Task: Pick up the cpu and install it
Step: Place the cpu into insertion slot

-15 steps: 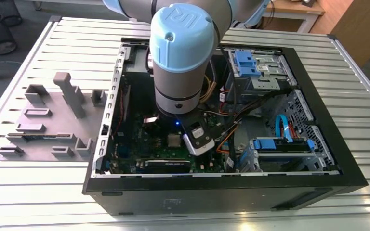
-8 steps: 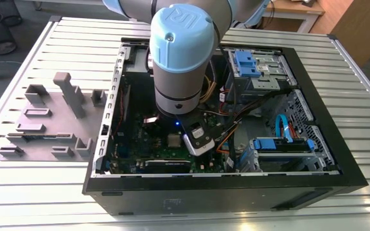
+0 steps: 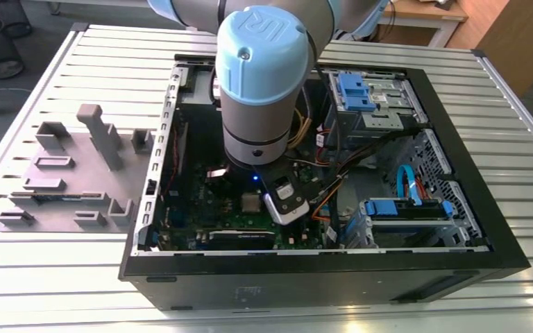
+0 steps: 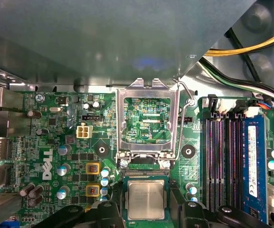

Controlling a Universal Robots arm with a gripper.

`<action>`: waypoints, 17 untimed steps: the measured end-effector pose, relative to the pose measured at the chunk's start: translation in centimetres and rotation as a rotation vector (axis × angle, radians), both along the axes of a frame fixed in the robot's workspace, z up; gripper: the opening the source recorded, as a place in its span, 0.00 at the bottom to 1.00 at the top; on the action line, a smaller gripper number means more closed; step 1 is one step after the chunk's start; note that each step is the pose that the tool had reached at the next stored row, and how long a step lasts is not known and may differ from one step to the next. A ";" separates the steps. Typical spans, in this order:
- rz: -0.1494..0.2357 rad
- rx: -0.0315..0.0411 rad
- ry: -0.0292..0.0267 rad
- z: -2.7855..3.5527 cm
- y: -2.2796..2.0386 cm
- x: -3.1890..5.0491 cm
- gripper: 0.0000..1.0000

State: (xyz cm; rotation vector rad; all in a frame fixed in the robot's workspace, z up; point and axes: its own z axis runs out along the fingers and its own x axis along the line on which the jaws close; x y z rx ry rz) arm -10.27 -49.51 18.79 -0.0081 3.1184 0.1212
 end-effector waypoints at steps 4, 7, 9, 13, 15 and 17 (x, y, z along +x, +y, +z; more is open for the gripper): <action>0.000 0.0000 0.0000 -0.02 0.00 0.00 0.47; 0.000 0.0000 0.0000 -0.03 0.00 0.00 0.47; 0.000 0.0006 -0.0007 -0.06 0.01 0.01 0.48; 0.000 0.0001 -0.0001 -0.05 0.00 0.01 0.54; 0.000 0.0000 0.0000 -0.05 0.00 0.00 0.54; 0.000 -0.0001 0.0001 -0.06 0.00 0.00 0.54</action>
